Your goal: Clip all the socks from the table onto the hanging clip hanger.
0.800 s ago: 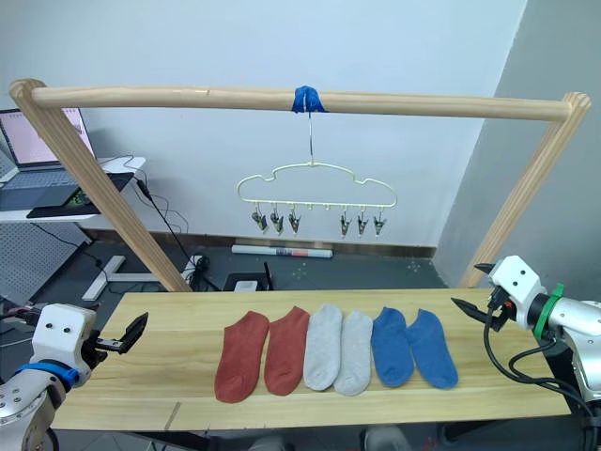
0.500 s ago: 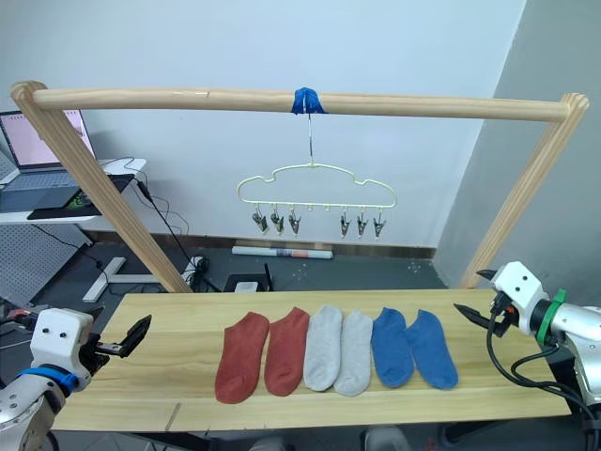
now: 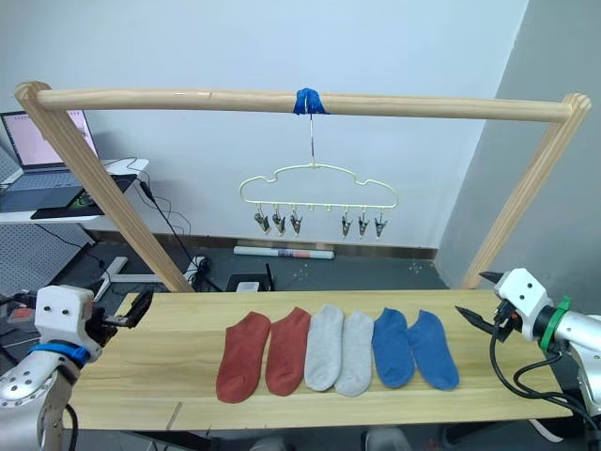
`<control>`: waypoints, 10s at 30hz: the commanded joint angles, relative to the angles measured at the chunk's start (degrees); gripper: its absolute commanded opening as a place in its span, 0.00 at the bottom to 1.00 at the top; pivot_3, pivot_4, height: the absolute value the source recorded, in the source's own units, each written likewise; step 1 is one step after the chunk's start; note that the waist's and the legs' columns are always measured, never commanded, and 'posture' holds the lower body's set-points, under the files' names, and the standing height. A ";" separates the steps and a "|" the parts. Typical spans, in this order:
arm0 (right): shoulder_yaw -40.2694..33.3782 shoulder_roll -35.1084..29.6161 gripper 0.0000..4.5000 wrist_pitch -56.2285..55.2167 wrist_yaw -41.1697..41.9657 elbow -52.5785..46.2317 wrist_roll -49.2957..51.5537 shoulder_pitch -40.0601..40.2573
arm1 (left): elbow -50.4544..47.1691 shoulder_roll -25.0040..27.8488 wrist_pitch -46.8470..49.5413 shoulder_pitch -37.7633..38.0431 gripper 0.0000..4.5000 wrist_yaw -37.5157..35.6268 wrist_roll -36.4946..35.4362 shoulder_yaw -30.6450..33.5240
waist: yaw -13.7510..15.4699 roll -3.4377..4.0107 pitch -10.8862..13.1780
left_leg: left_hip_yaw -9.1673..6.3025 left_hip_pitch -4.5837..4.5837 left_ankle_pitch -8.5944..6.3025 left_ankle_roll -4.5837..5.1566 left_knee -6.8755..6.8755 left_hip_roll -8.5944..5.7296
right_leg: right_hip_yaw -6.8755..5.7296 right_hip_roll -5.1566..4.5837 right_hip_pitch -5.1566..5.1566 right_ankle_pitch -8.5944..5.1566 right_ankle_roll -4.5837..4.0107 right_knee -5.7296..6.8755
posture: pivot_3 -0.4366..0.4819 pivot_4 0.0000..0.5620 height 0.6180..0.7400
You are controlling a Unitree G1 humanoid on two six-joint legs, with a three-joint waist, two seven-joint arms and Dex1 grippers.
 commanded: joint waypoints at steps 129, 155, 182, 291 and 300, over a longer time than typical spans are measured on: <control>17.94 20.39 0.25 24.40 -28.01 4.60 -10.19 -9.49 | -6.84 -5.18 4.61 -21.98 0.05 -1.56 -5.76 -12.32 | -5.79 -0.33 14.07 | -0.21 -1.48 0.00 -0.01 -0.04 0.00 | -0.05 -0.03 -1.32 0.28 0.53 -0.13 | 0.24 0.61 1.00; 44.71 36.61 0.00 8.27 -19.47 5.47 -32.19 -41.70 | -12.86 -0.39 23.87 -24.81 0.05 -3.25 -20.14 -8.62 | -4.05 -0.37 14.17 | -0.37 -2.39 0.13 -0.24 -0.03 -0.05 | -0.29 -0.23 -2.29 0.49 0.19 0.15 | 0.29 0.52 1.00; 43.27 44.59 0.00 5.59 -22.94 11.88 -32.66 -47.13 | -13.96 -1.64 25.16 -23.98 0.05 -1.47 -20.76 -9.62 | -4.11 -0.37 14.17 | -0.37 -2.36 0.06 -0.11 0.02 -0.06 | -0.31 -0.25 -2.29 0.50 0.18 0.30 | 0.29 0.52 1.00; 11.28 15.90 0.55 44.22 -15.58 -42.36 10.92 -27.26 | -3.66 -19.47 -8.73 -26.71 0.74 15.69 8.90 -19.53 | -4.41 -0.47 14.10 | -0.35 -2.37 0.07 -0.07 0.30 -0.13 | -0.30 -0.22 -2.13 0.56 0.17 0.41 | 0.16 0.54 1.00; 11.74 15.57 0.55 43.59 -15.97 -42.16 11.01 -26.46 | -1.55 -19.51 -9.67 -28.17 0.74 17.40 9.32 -19.00 | -4.44 -0.47 14.10 | -0.36 -2.37 0.07 -0.07 0.30 -0.13 | -0.30 -0.22 -2.13 0.56 0.17 0.40 | 0.16 0.54 1.00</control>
